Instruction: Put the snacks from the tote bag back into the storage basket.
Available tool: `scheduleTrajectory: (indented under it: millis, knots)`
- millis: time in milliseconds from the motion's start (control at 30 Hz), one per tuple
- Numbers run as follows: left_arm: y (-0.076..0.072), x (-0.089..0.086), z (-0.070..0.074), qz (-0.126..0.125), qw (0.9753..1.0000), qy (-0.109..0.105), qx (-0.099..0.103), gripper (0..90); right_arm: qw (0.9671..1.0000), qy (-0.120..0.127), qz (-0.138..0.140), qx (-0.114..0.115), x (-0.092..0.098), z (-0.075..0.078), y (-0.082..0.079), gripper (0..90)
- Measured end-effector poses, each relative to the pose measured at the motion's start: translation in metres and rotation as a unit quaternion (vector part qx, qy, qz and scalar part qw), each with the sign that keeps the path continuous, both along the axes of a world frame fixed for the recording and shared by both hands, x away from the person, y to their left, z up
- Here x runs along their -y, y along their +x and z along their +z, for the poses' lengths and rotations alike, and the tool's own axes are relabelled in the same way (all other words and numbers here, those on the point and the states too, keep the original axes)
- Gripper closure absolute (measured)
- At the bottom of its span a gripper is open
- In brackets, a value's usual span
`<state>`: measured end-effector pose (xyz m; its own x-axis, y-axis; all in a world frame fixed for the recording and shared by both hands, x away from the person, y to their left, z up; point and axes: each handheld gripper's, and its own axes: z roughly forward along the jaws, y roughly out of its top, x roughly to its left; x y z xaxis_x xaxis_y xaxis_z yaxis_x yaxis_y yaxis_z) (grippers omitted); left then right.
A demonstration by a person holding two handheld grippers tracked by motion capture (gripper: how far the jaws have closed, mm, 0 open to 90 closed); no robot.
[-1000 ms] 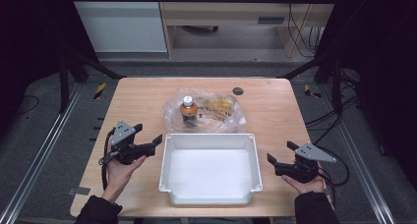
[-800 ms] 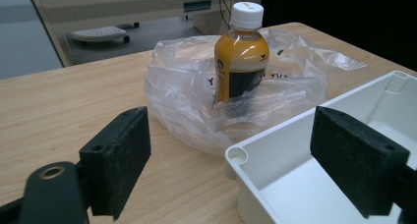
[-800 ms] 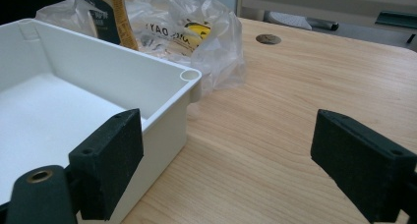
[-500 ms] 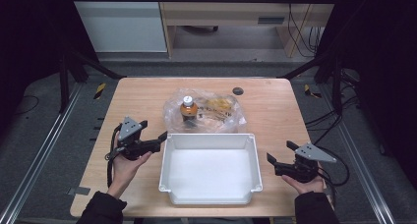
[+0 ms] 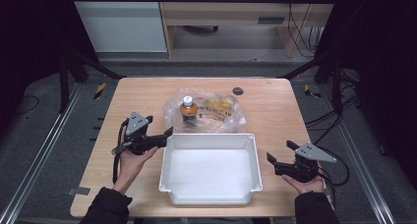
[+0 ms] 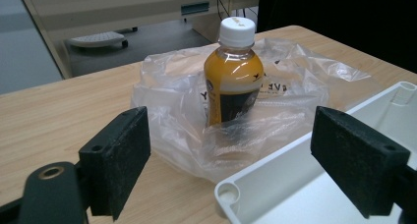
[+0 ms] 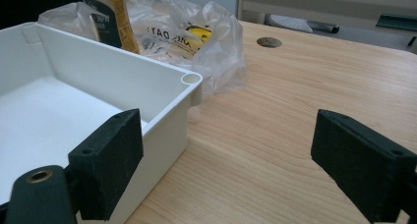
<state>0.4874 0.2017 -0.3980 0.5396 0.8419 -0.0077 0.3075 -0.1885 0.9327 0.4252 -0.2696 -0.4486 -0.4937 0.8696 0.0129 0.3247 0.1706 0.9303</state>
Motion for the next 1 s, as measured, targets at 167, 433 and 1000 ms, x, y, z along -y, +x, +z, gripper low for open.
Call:
scheduleTrajectory:
  millis: [167, 433, 1000]
  knots:
    - [0.004, 0.009, 0.001, -0.004, 1.0, 0.006, 0.001, 14.7, 1.0, -0.001, 0.001, 0.0, 0.0, 0.0, 0.0, 12.5]
    - [0.01, 0.017, 0.003, -0.005, 1.0, 0.004, 0.002, 14.7, 1.0, 0.0, 0.003, 0.0, 0.0, 0.0, 0.001, 12.7]
    - [0.027, 0.026, 0.005, 0.004, 1.0, -0.003, 0.0, 14.5, 1.0, 0.001, 0.003, -0.003, -0.001, 0.0, 0.002, 12.7]
